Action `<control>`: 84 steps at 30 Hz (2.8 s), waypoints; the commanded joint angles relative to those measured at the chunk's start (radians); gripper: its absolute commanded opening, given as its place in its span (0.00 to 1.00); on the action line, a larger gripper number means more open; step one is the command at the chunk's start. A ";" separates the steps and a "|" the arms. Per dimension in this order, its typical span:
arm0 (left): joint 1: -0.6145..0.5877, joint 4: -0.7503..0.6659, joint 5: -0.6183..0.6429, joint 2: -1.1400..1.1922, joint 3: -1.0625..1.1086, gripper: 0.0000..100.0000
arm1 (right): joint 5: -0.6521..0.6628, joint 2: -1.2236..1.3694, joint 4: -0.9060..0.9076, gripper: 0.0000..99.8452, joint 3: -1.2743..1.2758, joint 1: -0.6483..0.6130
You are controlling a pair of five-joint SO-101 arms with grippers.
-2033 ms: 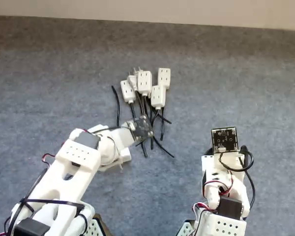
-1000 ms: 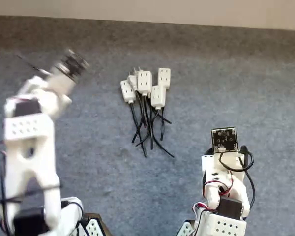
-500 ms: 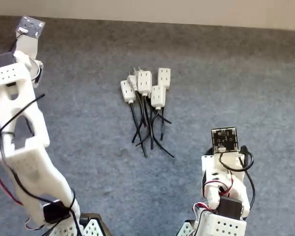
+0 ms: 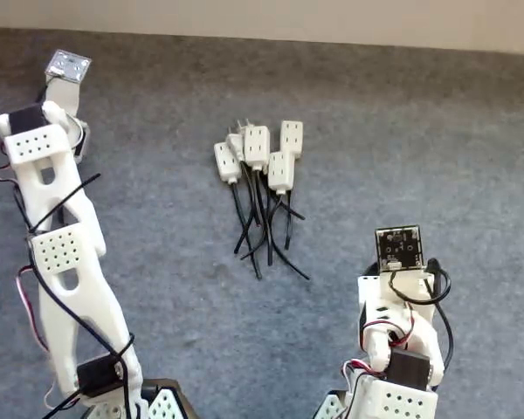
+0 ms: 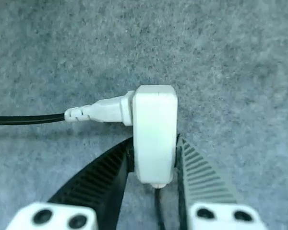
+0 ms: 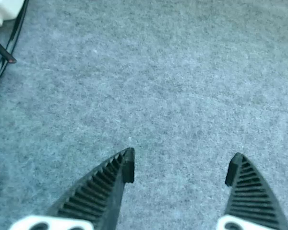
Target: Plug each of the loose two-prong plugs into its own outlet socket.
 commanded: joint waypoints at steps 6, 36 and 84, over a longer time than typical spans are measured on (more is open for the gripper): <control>0.016 0.146 -0.003 -0.081 -0.122 0.22 | 0.011 -0.004 0.008 0.30 0.119 -0.018; 0.659 0.265 0.138 -0.285 -0.018 0.23 | 0.011 -0.004 0.005 0.30 0.119 -0.018; 0.665 -0.043 0.187 0.013 -0.105 0.12 | 0.011 -0.005 0.007 0.30 0.119 -0.018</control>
